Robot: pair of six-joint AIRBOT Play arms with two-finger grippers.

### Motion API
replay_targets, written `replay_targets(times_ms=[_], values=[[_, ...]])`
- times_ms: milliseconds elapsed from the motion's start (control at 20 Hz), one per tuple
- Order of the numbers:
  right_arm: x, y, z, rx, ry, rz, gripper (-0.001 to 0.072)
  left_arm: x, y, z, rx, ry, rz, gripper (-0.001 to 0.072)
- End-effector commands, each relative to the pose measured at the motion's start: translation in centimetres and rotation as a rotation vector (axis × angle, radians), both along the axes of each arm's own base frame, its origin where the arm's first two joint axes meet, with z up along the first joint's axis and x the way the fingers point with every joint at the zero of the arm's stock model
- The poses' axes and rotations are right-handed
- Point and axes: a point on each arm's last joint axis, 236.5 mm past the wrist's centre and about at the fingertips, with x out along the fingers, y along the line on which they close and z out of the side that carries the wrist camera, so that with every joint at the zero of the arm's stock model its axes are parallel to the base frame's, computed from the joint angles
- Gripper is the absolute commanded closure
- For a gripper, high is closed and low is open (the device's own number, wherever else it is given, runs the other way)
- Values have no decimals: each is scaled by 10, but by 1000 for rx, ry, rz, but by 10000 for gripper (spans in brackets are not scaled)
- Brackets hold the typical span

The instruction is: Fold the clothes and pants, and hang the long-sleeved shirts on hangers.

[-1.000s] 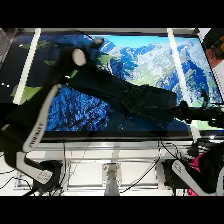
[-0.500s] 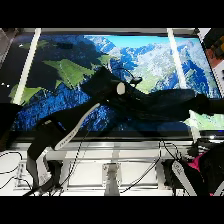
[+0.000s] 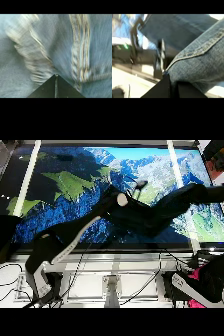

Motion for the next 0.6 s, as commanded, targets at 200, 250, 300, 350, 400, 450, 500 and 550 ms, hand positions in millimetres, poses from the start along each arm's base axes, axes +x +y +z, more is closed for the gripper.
replay_targets(times_ms=[200,250,300,350,400,450,500,550], values=[[63,156,-33,59,-91,208,696,165,251,127,281,-418,496,700],[64,188,-42,60,-94,257,696,169,272,142,275,-429,537,699],[65,223,-55,62,-92,310,696,173,291,154,269,-437,576,699],[67,253,-68,63,-91,354,693,176,306,163,259,-439,613,698],[72,284,-80,60,-106,385,689,178,316,168,257,-444,634,699],[77,309,-89,54,-125,414,599,180,324,170,259,-444,648,697],[81,325,-93,42,-144,441,307,182,331,170,262,-444,660,684],[86,333,-93,16,-173,463,160,183,336,171,264,-444,671,682]])
